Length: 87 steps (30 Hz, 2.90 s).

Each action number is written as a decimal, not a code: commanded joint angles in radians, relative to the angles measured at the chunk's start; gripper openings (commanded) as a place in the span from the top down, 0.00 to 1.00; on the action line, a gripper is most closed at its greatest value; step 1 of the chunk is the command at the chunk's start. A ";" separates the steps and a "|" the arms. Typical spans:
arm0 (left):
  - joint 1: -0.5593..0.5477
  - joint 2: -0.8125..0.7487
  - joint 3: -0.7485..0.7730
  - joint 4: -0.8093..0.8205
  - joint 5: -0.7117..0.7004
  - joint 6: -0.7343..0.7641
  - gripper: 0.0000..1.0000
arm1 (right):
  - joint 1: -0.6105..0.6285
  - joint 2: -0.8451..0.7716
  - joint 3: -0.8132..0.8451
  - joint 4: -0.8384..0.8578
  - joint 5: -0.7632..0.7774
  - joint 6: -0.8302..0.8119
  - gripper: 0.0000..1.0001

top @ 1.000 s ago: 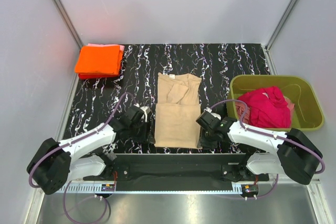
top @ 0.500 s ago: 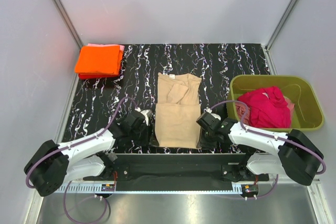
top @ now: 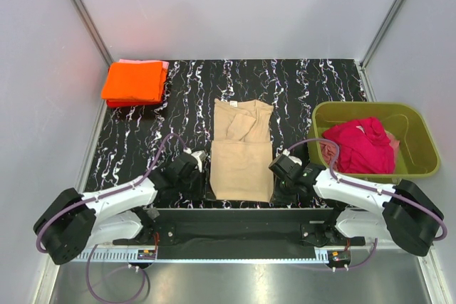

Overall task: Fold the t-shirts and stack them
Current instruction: Fold the tshirt

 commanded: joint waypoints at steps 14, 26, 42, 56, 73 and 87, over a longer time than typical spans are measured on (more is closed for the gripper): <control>-0.036 -0.166 0.094 -0.139 -0.079 -0.027 1.00 | 0.028 -0.158 0.122 -0.218 0.087 -0.037 1.00; -0.142 -0.235 0.255 -0.339 -0.206 -0.068 1.00 | 0.032 -0.279 0.221 -0.310 0.067 -0.083 1.00; 0.141 0.163 0.722 -0.359 -0.155 0.208 1.00 | -0.175 0.054 0.657 -0.371 0.176 -0.450 1.00; 0.360 0.701 1.247 -0.331 -0.027 0.318 1.00 | -0.446 0.534 1.120 -0.318 0.076 -0.746 1.00; 0.479 1.176 1.648 -0.242 0.053 0.360 0.72 | -0.546 1.132 1.663 -0.300 0.048 -0.848 0.71; 0.479 0.970 1.361 -0.273 0.118 0.456 0.60 | -0.544 0.987 1.599 -0.397 -0.086 -0.815 0.57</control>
